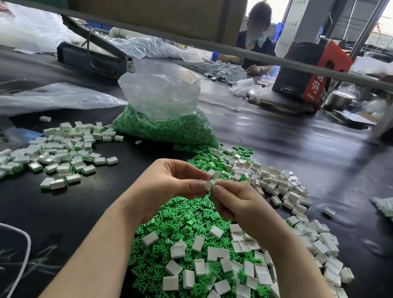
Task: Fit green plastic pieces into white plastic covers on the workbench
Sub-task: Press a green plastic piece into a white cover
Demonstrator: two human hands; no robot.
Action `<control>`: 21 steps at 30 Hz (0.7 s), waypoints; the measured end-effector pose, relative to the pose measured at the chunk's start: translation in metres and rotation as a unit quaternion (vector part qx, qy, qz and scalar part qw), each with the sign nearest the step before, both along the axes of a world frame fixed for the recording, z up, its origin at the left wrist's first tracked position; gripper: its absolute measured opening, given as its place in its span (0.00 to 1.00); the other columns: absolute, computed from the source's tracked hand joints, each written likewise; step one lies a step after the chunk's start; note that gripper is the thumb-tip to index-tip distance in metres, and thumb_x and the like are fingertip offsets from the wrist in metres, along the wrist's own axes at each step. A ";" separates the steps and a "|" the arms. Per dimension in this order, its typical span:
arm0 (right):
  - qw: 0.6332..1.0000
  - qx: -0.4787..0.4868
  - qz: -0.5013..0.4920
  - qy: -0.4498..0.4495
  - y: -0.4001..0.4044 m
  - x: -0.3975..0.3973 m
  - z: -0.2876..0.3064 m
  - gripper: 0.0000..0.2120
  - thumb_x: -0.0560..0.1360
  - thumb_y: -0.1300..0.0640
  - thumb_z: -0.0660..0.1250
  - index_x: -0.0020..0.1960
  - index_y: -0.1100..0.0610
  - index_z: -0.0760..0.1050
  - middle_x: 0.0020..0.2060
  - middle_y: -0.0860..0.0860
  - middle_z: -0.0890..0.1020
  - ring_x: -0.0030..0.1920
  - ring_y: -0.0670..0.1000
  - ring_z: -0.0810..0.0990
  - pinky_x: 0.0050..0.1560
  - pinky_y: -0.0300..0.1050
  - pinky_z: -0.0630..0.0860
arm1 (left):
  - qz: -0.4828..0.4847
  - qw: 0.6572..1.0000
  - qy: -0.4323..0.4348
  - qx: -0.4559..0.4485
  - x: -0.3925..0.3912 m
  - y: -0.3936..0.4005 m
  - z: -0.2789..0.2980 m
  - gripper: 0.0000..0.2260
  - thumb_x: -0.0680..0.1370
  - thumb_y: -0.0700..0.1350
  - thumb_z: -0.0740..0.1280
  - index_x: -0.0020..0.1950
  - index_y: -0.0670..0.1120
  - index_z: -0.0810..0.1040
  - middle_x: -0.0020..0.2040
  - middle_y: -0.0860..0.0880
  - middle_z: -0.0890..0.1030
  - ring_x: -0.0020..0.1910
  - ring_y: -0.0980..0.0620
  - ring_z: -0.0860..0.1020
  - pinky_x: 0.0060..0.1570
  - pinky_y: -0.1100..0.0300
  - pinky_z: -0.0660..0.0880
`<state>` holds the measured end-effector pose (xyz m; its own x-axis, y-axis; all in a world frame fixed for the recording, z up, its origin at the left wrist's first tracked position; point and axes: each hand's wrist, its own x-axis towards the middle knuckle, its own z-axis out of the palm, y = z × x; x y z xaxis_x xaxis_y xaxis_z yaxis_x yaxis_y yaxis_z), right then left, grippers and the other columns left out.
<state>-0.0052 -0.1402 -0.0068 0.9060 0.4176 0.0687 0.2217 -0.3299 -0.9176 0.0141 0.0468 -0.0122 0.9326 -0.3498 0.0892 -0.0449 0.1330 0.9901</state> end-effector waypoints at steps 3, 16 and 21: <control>1.000 0.017 0.005 0.008 -0.001 0.000 0.001 0.17 0.82 0.63 0.58 0.35 0.58 0.68 0.25 0.45 0.67 0.26 0.42 0.64 0.29 0.33 0.62 | -0.016 1.000 -0.005 0.021 0.000 0.001 -0.001 0.12 0.63 0.47 0.77 0.44 0.46 0.86 0.42 0.44 0.85 0.40 0.51 0.83 0.42 0.62 0.78; 0.997 0.000 0.041 0.061 -0.006 0.000 -0.002 0.16 0.82 0.62 0.59 0.35 0.60 0.68 0.26 0.47 0.66 0.26 0.43 0.62 0.29 0.32 0.61 | -0.087 0.976 -0.047 0.194 -0.003 -0.001 0.003 0.06 0.79 0.38 0.66 0.43 0.40 0.79 0.30 0.49 0.76 0.31 0.54 0.72 0.35 0.62 0.68; 0.997 -0.043 0.036 0.043 -0.005 0.001 -0.003 0.17 0.82 0.61 0.59 0.34 0.57 0.69 0.25 0.44 0.67 0.27 0.43 0.62 0.30 0.33 0.61 | -0.075 0.973 -0.062 0.212 -0.001 0.000 0.001 0.07 0.79 0.38 0.67 0.42 0.42 0.80 0.29 0.50 0.77 0.31 0.52 0.73 0.35 0.61 0.70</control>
<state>-0.0044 -0.1456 -0.0096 0.8743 0.4832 -0.0464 0.1703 -0.3950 -0.9028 0.0129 0.0464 -0.0107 0.8596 -0.5107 0.0153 -0.1781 -0.2713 0.9459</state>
